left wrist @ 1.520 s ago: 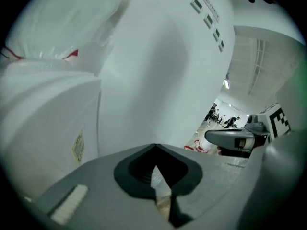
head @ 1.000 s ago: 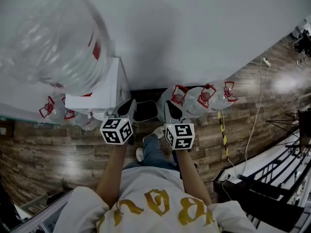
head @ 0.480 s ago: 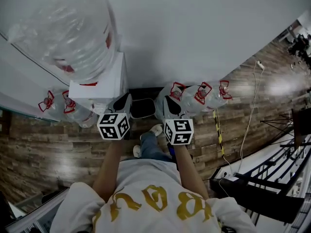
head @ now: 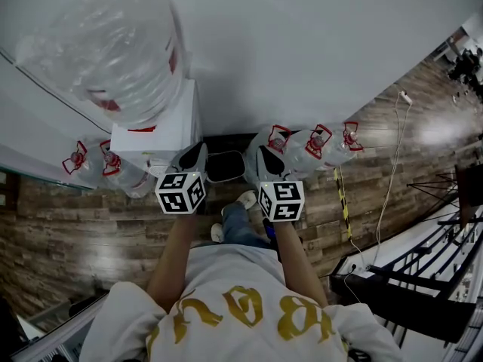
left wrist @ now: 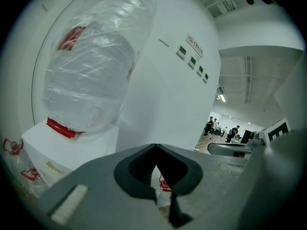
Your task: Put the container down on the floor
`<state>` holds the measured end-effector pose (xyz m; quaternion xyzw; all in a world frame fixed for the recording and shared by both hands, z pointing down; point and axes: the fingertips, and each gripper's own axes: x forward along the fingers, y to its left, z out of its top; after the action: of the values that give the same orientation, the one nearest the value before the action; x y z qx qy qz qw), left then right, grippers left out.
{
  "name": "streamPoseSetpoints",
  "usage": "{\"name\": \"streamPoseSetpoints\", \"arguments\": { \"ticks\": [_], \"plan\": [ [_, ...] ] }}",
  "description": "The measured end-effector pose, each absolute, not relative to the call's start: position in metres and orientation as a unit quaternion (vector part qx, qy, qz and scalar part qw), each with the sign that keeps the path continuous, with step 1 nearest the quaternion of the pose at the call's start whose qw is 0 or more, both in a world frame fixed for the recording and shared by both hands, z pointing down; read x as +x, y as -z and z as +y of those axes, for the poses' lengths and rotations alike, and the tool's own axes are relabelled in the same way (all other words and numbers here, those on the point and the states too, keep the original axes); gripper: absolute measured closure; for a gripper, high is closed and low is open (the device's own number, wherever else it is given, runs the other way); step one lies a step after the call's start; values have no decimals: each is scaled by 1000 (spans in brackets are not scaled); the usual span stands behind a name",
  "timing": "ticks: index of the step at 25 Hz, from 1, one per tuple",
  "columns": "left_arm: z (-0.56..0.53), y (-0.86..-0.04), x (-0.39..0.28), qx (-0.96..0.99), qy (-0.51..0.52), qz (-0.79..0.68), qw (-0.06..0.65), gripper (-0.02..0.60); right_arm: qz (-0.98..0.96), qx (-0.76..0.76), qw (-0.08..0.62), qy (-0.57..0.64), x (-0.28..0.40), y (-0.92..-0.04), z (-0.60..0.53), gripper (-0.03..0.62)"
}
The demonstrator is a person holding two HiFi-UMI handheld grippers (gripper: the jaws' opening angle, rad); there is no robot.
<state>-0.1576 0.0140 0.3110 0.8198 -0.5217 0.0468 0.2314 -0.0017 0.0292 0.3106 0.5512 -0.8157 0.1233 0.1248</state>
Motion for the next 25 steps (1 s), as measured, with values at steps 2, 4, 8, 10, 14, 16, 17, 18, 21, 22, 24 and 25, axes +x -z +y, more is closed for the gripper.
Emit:
{"name": "streamPoseSetpoints", "arguments": {
  "ticks": [2,4,8,10,14,16,17,18,21,22,24,25],
  "plan": [
    [15,-313,-159,819,-47,-522,234,581,-818,548,128,-123,-4,-313,30,565],
    [16,-315,-158,818,-46,-522,236,581,-818,546,134,-122,-3,-315,31,565],
    [17,-316,-158,818,-48,-521,238,581,-816,548,138,-123,-1,-317,31,565],
    [17,-317,-157,818,-50,-520,238,581,-815,549,136,-126,0,-317,30,565],
    [16,-321,-156,818,-51,-518,243,581,-814,549,136,-128,1,-320,29,565],
    [14,-321,-154,817,-47,-519,247,581,-814,549,136,-131,2,-322,29,565],
    [13,-321,-153,817,-46,-518,249,581,-814,549,137,-133,3,-323,29,565],
    [12,-322,-152,817,-47,-518,248,581,-814,549,137,-135,4,-325,28,565],
    [10,-324,-150,817,-51,-518,248,581,-814,547,138,-139,4,-328,28,565],
    [9,-325,-149,817,-52,-518,249,581,-814,546,139,-140,4,-329,27,565],
    [8,-326,-148,816,-53,-518,250,581,-814,547,138,-142,5,-331,25,565],
    [8,-326,-147,816,-53,-518,249,581,-813,548,137,-143,6,-332,24,565]
  ]
}}
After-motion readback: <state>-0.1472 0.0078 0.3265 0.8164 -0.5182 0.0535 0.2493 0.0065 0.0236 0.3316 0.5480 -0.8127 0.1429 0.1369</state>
